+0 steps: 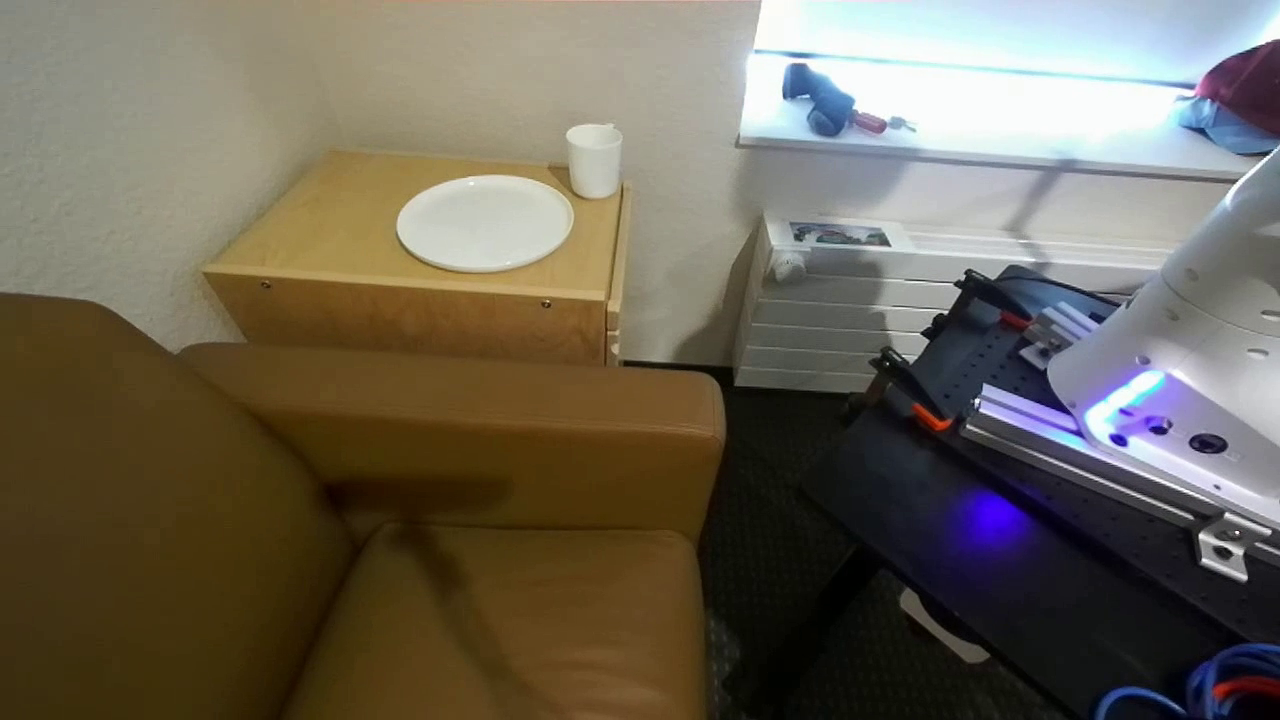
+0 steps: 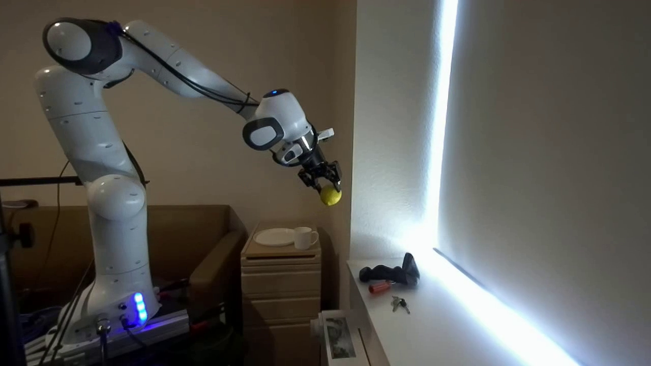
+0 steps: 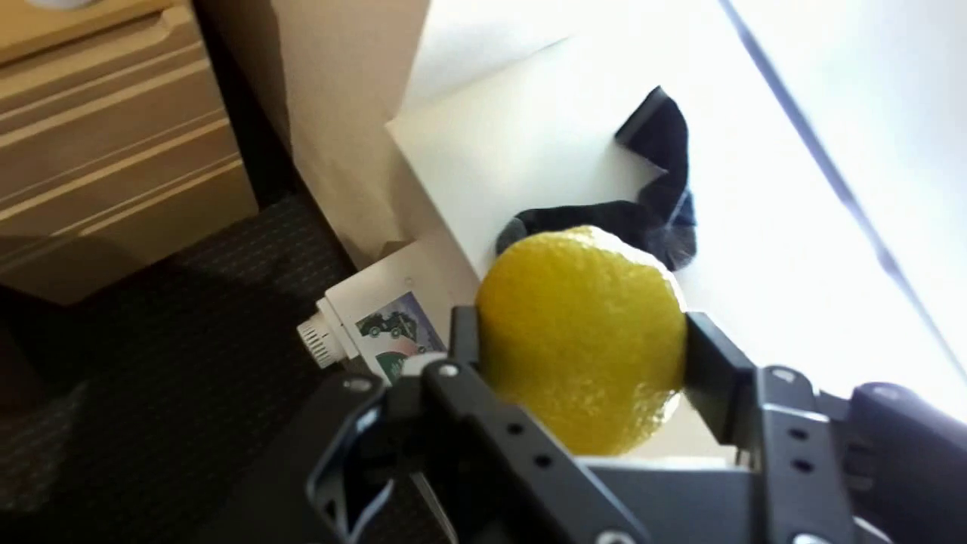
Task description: Place the lemon on the windowsill
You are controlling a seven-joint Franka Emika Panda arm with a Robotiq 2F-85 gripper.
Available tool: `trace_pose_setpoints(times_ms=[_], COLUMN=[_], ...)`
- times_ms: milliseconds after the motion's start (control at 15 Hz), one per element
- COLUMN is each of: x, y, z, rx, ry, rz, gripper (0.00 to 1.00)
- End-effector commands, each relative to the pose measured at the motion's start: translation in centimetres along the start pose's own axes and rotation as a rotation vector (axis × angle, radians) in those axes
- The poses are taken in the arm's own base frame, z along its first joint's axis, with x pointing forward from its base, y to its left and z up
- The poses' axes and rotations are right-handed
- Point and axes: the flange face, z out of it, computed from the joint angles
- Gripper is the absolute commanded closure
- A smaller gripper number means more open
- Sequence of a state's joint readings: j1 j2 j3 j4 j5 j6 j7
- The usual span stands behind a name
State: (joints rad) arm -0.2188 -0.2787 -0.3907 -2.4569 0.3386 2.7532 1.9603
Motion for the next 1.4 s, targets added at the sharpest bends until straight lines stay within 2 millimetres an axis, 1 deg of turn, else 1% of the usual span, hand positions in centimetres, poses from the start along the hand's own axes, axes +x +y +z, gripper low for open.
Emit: trace_pose_setpoints(times_ms=[0,67,133,200,267,333,400,467,600,667,733,867,933,1133,1200,1267,1333], x=[0.1,-0.1,-0.5,-0.9,-1.0,-0.6,0.0,0.8,3.0,4.1,5.1,7.1,8.3,10.6,11.0,11.1,10.4], y=[-1.8,-2.8,-3.1,-2.9,-4.4,-6.3,-8.7,-10.6,-14.4,-16.5,-18.4,-20.8,-21.5,-22.5,-22.7,-22.7,-22.5], z=[-1.1,-1.9,-2.3,-2.2,-1.0,-0.5,-0.8,-1.0,-1.6,-1.6,-1.0,1.1,2.7,7.4,8.4,8.9,8.4], rx=[0.012,0.026,0.031,0.027,0.044,0.061,0.071,0.077,0.103,0.115,0.128,0.153,0.160,0.122,0.118,0.100,0.086], ry=[-0.036,-0.069,-0.084,-0.089,-0.066,-0.066,-0.075,-0.078,-0.087,-0.085,-0.082,-0.053,-0.019,0.102,0.136,0.167,0.147], rz=[0.051,0.080,0.092,0.092,0.149,0.245,0.291,0.348,0.460,0.517,0.574,0.692,0.744,0.883,0.937,0.992,1.061], gripper=[0.33,0.33,0.33,0.58,0.58,0.58,0.58,0.58,0.58,0.58,0.58,0.58,0.58,0.58,0.58,0.58,0.58])
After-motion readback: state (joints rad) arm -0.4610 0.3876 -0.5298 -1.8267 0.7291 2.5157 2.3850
